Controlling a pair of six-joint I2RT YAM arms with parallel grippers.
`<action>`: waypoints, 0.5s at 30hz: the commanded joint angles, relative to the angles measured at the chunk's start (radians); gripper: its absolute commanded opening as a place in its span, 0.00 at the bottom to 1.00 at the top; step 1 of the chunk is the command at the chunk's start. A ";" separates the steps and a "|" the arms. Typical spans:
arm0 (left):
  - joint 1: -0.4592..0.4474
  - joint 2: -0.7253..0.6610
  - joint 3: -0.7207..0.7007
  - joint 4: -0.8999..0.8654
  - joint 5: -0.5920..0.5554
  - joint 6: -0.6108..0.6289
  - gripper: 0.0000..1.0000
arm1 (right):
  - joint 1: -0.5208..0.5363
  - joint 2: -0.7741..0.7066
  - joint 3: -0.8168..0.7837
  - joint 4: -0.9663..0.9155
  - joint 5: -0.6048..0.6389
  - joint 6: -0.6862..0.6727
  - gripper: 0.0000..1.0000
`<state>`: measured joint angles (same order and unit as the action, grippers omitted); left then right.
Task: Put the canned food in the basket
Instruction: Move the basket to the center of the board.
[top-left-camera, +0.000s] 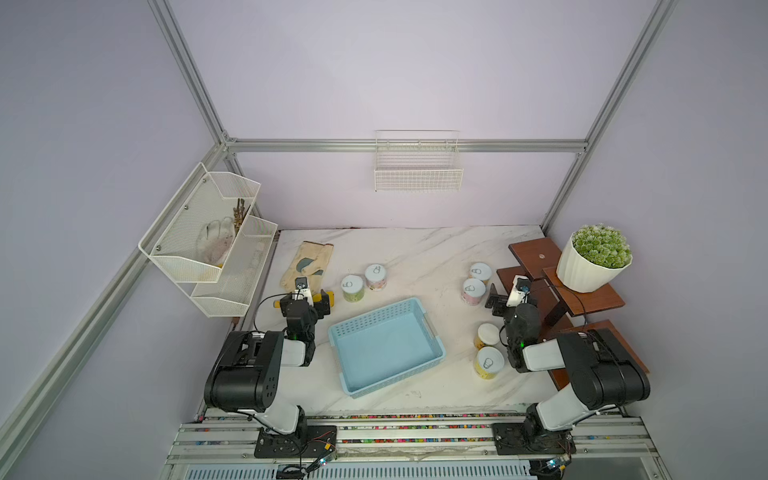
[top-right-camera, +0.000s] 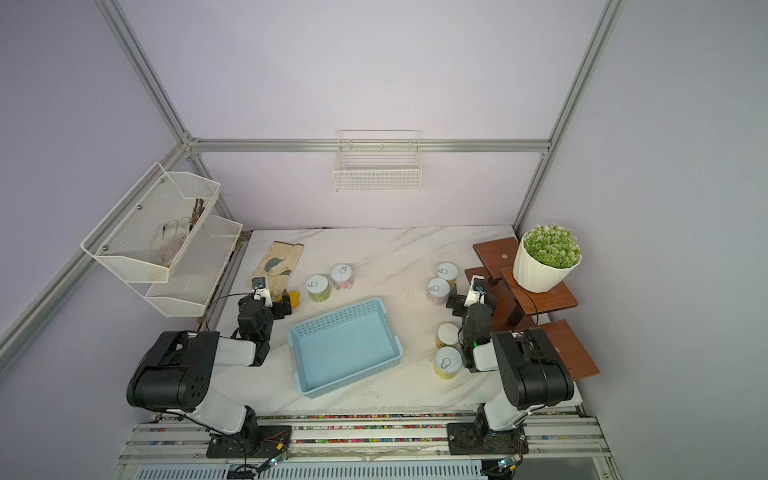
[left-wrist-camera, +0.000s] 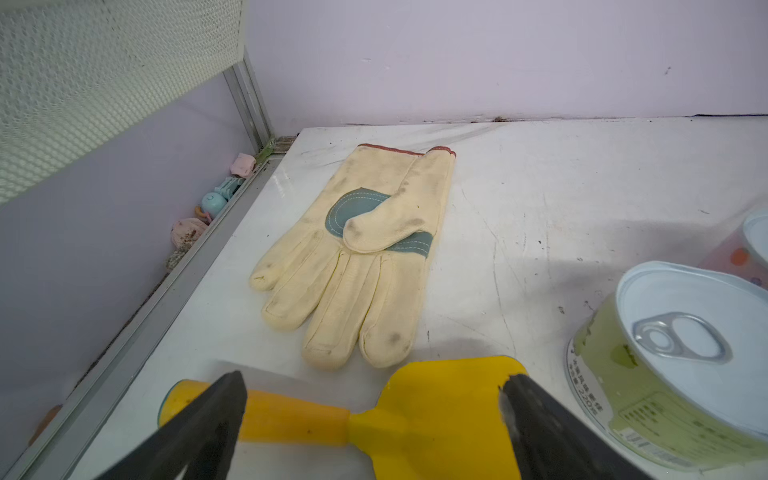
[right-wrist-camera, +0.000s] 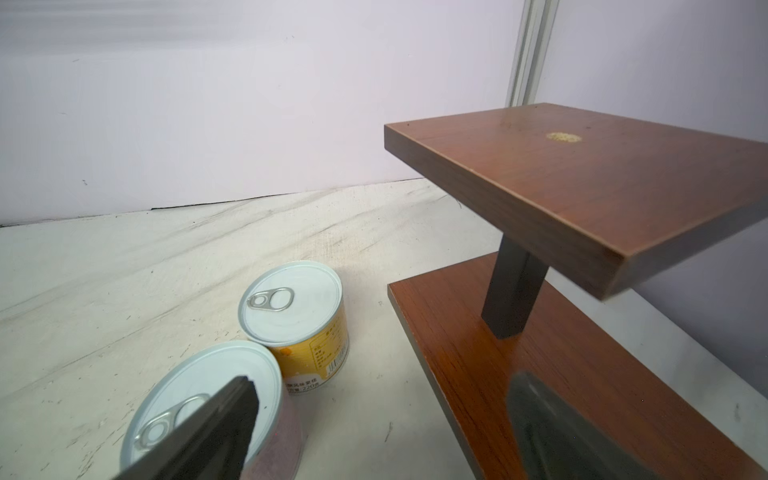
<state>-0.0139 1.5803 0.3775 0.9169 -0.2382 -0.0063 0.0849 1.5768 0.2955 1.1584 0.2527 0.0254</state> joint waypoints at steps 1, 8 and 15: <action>0.008 -0.017 0.009 -0.003 0.019 -0.004 1.00 | -0.002 -0.001 -0.006 0.023 0.005 0.013 0.99; 0.009 -0.016 0.008 0.005 0.018 -0.004 1.00 | -0.003 -0.001 -0.007 0.024 0.005 0.012 0.99; 0.008 -0.015 0.008 0.005 0.018 -0.006 1.00 | -0.003 -0.001 -0.007 0.023 0.005 0.012 0.99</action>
<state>-0.0132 1.5803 0.3775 0.8986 -0.2340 -0.0063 0.0849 1.5768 0.2955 1.1584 0.2527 0.0254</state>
